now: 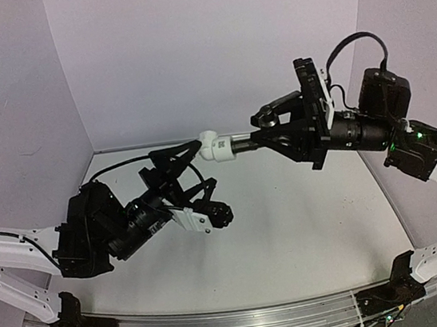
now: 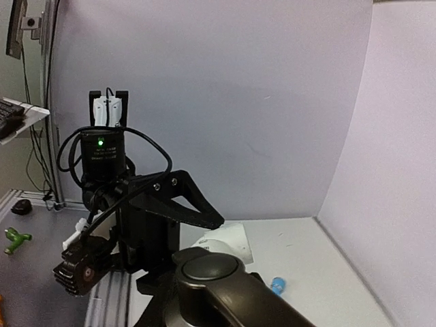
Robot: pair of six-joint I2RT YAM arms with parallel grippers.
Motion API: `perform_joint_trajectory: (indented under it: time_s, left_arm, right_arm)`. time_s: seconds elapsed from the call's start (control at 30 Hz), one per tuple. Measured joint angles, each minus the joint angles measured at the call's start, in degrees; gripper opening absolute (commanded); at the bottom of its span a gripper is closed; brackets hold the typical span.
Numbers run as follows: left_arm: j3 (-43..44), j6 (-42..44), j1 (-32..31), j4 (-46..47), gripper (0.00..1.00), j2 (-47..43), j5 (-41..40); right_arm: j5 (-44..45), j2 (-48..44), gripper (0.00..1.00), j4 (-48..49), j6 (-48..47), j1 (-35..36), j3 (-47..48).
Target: Install the water faucets
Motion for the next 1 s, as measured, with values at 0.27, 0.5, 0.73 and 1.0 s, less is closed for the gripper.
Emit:
perform_joint_trajectory:
  time_s: [0.27, 0.5, 0.73, 1.0]
  left_arm:
    - [5.9, -31.4, 0.2, -18.9, 1.0, -6.1, -1.2]
    - [17.4, -66.1, 7.1, -38.9, 1.0, -7.5, 14.8]
    - [18.2, -90.3, 17.3, -46.6, 1.0, -7.6, 38.2]
    - [19.8, -110.5, 25.6, -44.8, 0.99, -1.6, 64.5]
  right_arm:
    - [1.0, -3.7, 0.0, 0.5, -17.4, 0.0, 1.1]
    - [-1.8, -6.8, 0.0, 0.7, -43.5, 0.0, -1.7]
    - [-2.2, -7.1, 0.0, -0.6, -72.1, 0.1, -6.8]
    - [0.8, -6.7, 0.0, -1.2, -93.0, 0.1, -10.8]
